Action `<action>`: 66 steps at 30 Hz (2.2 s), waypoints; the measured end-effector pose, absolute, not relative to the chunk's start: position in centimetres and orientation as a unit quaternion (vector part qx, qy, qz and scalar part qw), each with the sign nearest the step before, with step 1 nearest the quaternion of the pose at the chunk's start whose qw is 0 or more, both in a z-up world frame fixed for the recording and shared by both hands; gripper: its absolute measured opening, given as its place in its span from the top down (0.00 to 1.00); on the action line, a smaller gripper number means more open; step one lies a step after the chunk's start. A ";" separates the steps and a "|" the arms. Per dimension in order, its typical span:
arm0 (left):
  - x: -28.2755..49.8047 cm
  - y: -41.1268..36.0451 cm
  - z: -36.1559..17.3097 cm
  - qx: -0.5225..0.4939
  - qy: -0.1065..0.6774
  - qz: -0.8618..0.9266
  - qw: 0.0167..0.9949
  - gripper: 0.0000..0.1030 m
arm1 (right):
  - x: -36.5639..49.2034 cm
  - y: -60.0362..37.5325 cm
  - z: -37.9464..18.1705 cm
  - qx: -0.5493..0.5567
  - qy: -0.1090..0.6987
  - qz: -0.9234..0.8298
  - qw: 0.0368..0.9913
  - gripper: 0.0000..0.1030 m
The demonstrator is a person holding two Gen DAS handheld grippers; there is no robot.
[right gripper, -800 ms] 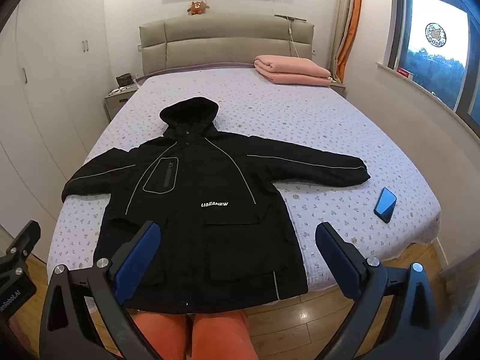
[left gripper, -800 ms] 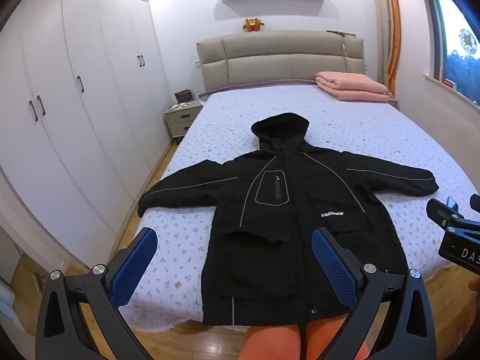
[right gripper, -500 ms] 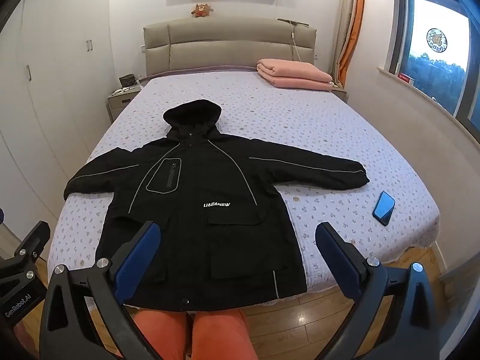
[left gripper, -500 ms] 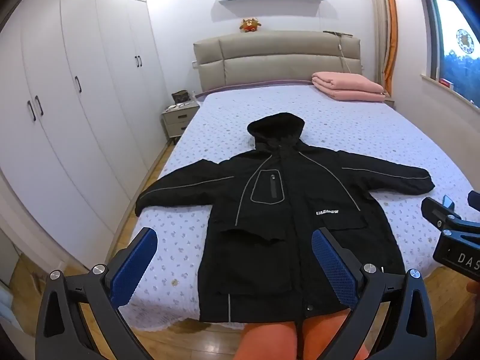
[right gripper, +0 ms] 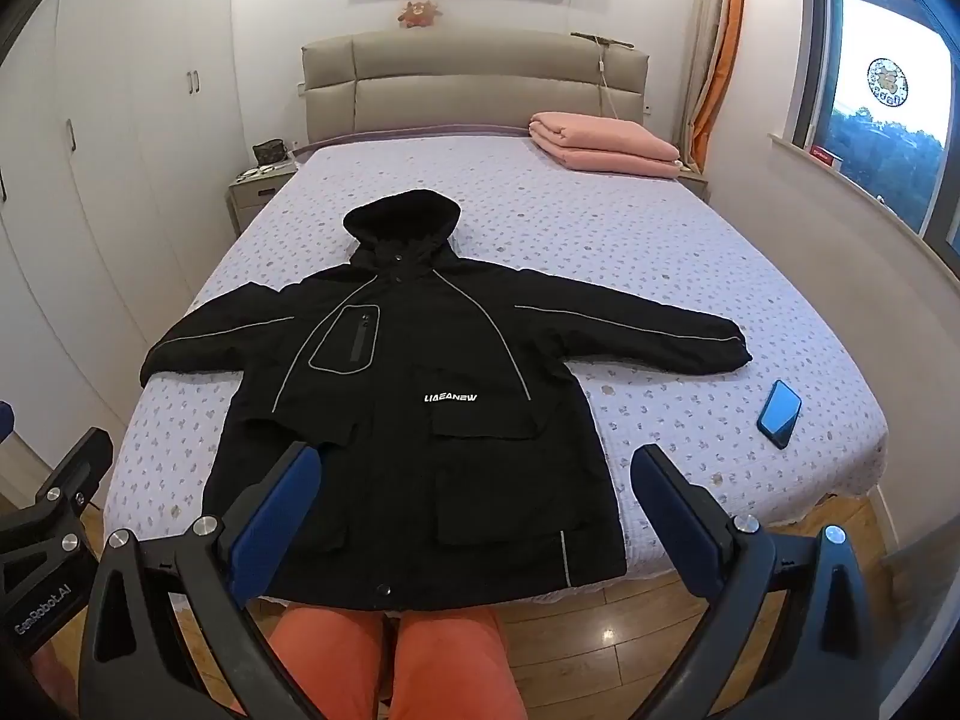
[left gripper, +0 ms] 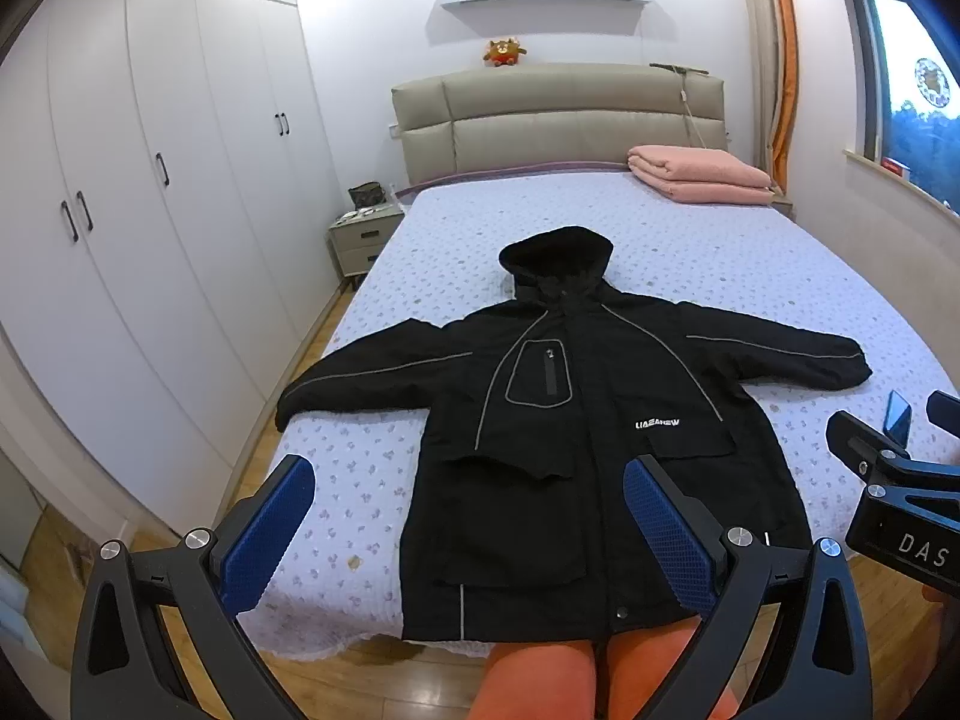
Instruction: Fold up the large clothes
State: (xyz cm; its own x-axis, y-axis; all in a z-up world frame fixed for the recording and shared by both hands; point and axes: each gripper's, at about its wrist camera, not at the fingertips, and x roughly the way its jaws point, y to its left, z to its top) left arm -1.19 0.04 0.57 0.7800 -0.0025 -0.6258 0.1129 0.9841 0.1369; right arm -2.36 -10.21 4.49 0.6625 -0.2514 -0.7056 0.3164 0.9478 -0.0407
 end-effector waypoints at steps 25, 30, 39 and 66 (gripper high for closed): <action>-1.7 0.9 0.2 0.076 0.325 -0.031 0.942 0.00 | -2.7 -9.0 4.9 0.037 0.381 -0.144 0.913 0.00; -2.0 1.0 0.4 0.076 0.323 -0.031 0.943 0.00 | -2.6 -8.6 5.0 0.034 0.380 -0.142 0.913 0.00; -2.4 1.1 1.1 0.075 0.319 -0.033 0.944 0.00 | -2.7 -8.1 5.3 0.026 0.378 -0.140 0.915 0.00; -3.9 1.7 2.6 0.067 0.296 -0.033 0.952 0.00 | -4.6 -7.9 6.4 0.018 0.356 -0.160 0.921 0.00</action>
State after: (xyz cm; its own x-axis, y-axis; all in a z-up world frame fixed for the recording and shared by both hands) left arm -3.90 1.66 2.60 0.8231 -0.0238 -0.5673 0.1029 0.9888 0.1078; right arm -4.59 -7.92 6.39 0.6954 -0.2819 -0.6611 0.3071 0.9482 -0.0812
